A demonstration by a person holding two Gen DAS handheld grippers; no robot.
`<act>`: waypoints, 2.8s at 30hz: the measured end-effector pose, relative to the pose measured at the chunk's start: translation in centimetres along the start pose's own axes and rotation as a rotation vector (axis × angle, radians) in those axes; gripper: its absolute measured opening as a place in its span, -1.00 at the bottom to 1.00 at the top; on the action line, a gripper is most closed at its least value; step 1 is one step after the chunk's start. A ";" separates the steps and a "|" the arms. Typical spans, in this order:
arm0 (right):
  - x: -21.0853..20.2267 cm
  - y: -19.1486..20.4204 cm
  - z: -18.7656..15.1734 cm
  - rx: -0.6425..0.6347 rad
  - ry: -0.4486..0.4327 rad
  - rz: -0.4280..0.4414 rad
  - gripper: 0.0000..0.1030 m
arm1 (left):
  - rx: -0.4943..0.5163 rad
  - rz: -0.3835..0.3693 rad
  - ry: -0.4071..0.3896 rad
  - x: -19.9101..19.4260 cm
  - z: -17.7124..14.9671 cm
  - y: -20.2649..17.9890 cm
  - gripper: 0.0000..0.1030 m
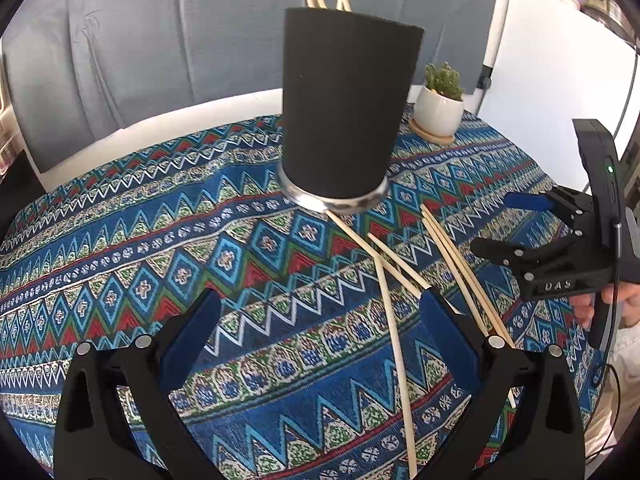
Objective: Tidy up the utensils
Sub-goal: 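Withdraw the right tool from the holder back over the sticks, then grasp a wooden stick with the left tool while the right tool grasps another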
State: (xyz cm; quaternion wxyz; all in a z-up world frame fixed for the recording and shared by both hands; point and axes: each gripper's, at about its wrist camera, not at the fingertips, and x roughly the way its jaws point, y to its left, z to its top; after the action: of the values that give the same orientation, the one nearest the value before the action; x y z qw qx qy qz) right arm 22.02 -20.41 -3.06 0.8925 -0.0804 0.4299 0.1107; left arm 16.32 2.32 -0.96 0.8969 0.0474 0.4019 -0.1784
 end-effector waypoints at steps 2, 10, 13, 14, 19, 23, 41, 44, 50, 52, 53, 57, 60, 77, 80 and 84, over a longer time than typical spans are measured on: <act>0.3 -0.3 -0.4 0.032 0.024 0.025 0.77 | 0.007 -0.018 0.022 0.3 -0.6 -0.5 0.88; 0.9 0.1 -1.3 0.058 0.017 0.046 0.82 | 0.029 0.007 0.080 1.9 -1.5 -1.3 0.88; 1.1 -0.1 -1.4 0.098 0.024 0.052 0.83 | 0.031 0.012 0.099 2.4 -1.8 -1.3 0.88; 1.1 -0.1 -1.5 0.101 0.021 0.052 0.83 | 0.035 0.021 0.096 2.6 -1.8 -1.4 0.88; 0.8 -0.3 -1.8 0.112 0.023 0.043 0.84 | 0.082 0.040 0.091 2.9 -2.0 -2.2 0.88; 0.3 -0.2 -2.5 0.113 0.010 0.039 0.84 | 0.079 0.038 0.092 3.0 -1.9 -2.2 0.88; 0.0 0.5 -3.0 0.046 0.013 0.037 0.87 | 0.077 0.036 0.094 3.0 -1.9 -2.4 0.89; 0.0 0.5 -3.0 0.047 0.013 0.038 0.87 | 0.077 0.036 0.095 3.0 -1.9 -2.4 0.89; 0.0 0.6 -3.0 0.050 0.013 0.038 0.87 | 0.077 0.036 0.095 3.0 -1.9 -2.3 0.89; 0.3 0.6 -3.0 0.050 0.013 0.038 0.88 | 0.077 0.035 0.095 3.0 -1.9 -2.3 0.89; 0.3 0.6 -3.0 0.050 0.013 0.039 0.88 | 0.077 0.035 0.095 3.0 -1.9 -2.3 0.89; 0.3 0.6 -3.0 0.050 0.012 0.039 0.87 | 0.079 0.039 0.096 3.0 -1.9 -2.4 0.90; 0.2 0.6 -3.1 0.046 0.011 0.032 0.83 | 0.079 0.041 0.095 3.1 -1.9 -2.4 0.91; -2.1 -3.7 -4.2 0.156 0.000 0.164 -0.90 | -0.084 0.071 0.065 0.9 -1.8 4.5 -0.91; -2.8 -5.0 -4.2 0.201 -0.025 0.196 -0.91 | -0.127 0.065 0.064 0.2 -1.9 5.7 -0.91; -4.8 -6.0 -4.1 0.201 -0.070 0.195 -0.91 | -0.155 0.061 0.039 -1.5 -1.6 6.8 -0.91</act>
State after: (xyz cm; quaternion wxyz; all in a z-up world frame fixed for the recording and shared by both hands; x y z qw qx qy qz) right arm 17.68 -27.74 -1.52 0.8954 0.0556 0.4133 0.1559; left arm 16.74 9.48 -1.30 0.8948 -0.0062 0.4304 -0.1183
